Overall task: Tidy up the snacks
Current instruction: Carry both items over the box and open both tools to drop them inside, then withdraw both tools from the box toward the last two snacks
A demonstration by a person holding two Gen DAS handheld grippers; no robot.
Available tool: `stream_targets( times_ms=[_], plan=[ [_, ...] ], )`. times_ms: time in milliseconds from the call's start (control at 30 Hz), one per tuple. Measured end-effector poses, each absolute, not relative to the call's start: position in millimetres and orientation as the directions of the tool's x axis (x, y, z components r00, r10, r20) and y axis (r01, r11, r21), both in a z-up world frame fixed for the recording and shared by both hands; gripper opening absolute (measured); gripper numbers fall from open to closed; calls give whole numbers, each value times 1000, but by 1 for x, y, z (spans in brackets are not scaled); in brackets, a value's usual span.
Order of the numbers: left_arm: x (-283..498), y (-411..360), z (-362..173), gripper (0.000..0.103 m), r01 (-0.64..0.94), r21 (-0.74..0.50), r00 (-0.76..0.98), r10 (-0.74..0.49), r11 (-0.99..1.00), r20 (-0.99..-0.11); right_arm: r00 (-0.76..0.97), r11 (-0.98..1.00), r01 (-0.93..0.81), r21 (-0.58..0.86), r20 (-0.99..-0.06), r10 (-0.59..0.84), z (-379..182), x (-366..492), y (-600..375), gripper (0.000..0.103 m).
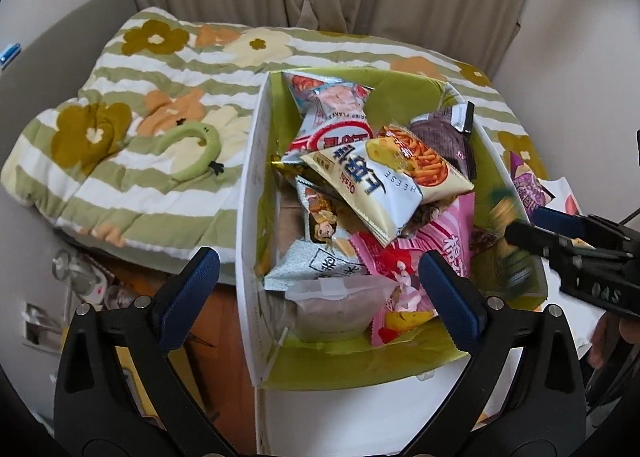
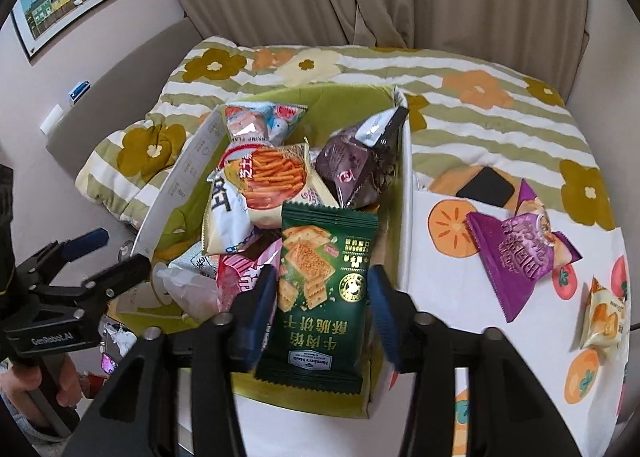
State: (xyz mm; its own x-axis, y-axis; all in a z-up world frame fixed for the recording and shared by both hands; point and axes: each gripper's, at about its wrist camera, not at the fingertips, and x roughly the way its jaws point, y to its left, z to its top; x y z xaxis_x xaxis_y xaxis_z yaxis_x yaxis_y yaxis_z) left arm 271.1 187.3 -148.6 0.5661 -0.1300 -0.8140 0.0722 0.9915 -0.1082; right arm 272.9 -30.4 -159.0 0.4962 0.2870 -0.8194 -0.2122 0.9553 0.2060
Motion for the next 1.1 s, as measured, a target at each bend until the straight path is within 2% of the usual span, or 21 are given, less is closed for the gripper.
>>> stream_targets(
  times_ms=[33,67,300,633,1100],
  plan=[
    [271,187,-149,99,73,-109,566,-131,991,-814,498,955,-211,208,-817,289,-160,272,-31,88],
    [270,186,-150,99,73,-109,565,-131,991,-814,508,955,-213,208,-811,290,-161,269,-32,102],
    [257,187,-158,99,69,-121,545,-139,990,-827,534,954,-220,204,-793,293,-165,247,-36,103],
    [235,183,-132,99,113,-107,597,-154,988,-787,597,961,-192,199,-753,275,-145,219,-40,103],
    [238,103,-96,99,352,-103,619,-314,930,-720,698,985,61,162,-712,74,-115,162,-123,103]
  ],
)
